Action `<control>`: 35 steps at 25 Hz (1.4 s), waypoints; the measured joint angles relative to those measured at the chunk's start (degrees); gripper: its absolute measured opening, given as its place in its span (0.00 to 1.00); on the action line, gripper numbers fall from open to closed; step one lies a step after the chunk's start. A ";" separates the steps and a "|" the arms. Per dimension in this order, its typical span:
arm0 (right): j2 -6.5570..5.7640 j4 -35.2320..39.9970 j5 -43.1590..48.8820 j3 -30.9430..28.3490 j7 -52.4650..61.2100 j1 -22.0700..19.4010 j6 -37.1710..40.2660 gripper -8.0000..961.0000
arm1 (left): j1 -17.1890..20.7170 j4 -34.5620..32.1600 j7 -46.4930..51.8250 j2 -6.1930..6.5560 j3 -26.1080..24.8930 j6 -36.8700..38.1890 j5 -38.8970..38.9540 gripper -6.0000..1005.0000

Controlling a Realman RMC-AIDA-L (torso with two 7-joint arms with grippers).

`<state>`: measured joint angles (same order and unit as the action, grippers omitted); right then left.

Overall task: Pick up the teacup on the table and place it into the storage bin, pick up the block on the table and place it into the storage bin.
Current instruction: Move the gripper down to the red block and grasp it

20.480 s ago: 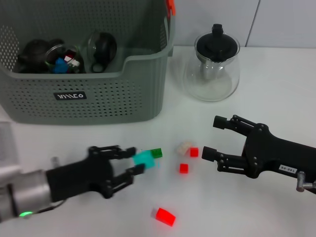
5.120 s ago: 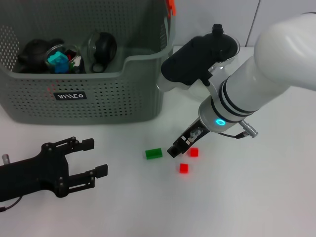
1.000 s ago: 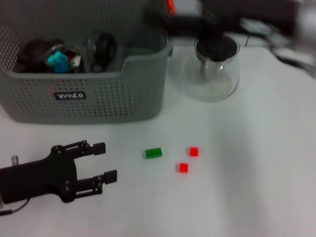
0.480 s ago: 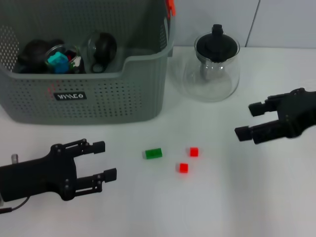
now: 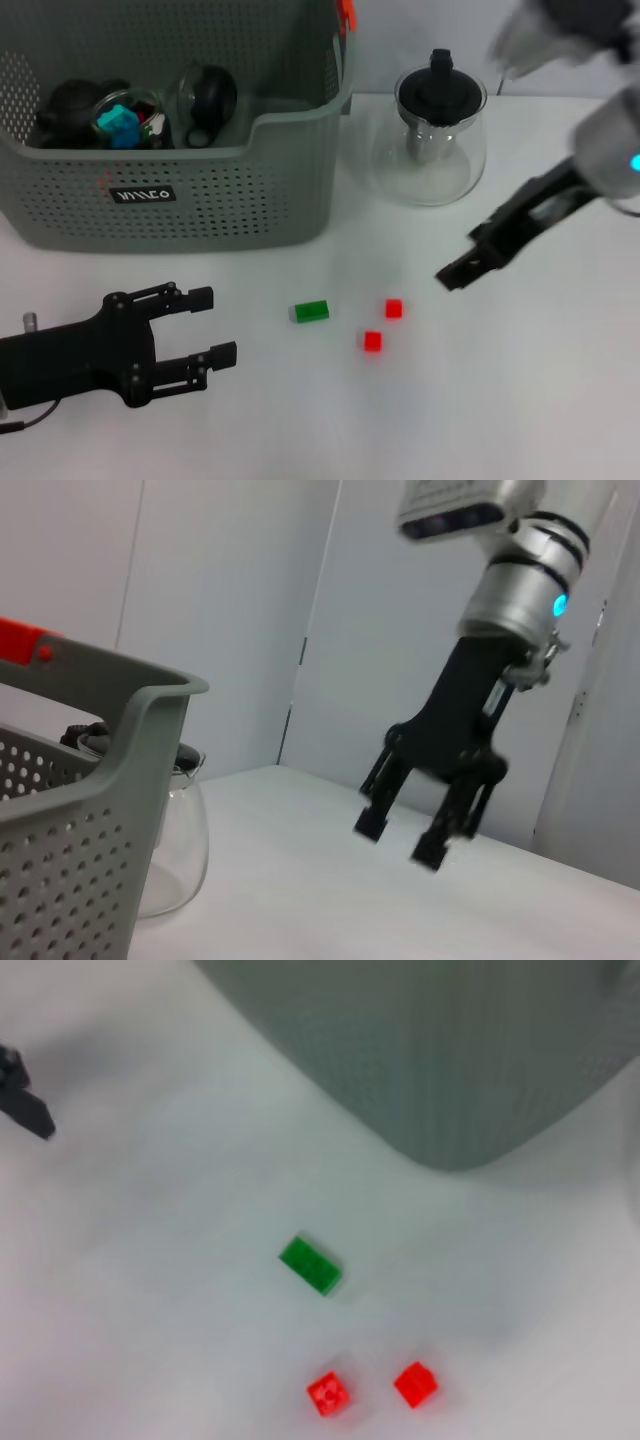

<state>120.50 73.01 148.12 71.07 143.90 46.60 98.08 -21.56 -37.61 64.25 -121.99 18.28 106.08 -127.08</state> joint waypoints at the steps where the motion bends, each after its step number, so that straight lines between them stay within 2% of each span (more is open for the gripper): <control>1: -0.02 -1.21 0.32 2.77 1.31 0.79 -1.84 0.84 | 0.09 0.00 0.00 -0.01 -0.03 0.00 0.00 0.73; 3: -0.03 -3.12 0.63 7.84 3.05 1.85 -5.24 0.83 | 0.16 0.00 0.00 -0.06 -0.19 0.00 0.00 0.73; 5: -0.03 -5.24 1.12 12.14 3.54 2.46 -8.17 0.74 | 0.17 0.00 0.00 -0.14 -0.55 0.00 0.00 0.73; 9: 0.11 -10.08 1.04 16.45 4.62 3.47 -13.10 0.56 | 0.19 0.00 -0.04 -0.18 -1.27 -0.01 0.00 0.73; 14: 0.23 -13.81 -3.22 19.11 4.67 3.05 -19.41 0.52 | 0.24 0.08 -0.12 -0.18 -1.44 -0.07 0.00 0.73; 23: 0.36 -19.75 -4.56 22.88 7.22 3.15 -27.47 0.52 | 0.35 0.09 -0.01 -0.26 -1.40 -0.10 0.00 0.73; 33: 0.17 -23.61 -9.16 23.18 7.23 2.76 -31.15 0.52 | 0.48 0.09 0.00 -0.35 -1.41 -0.09 0.00 0.73; 35: 0.12 -24.10 -9.43 23.19 7.22 2.81 -31.48 0.48 | 0.48 0.09 0.00 -0.36 -1.41 -0.10 0.00 0.73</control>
<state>120.62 48.91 138.69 94.25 151.12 49.41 66.60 -21.08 -37.53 64.25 -122.34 16.87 105.99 -127.08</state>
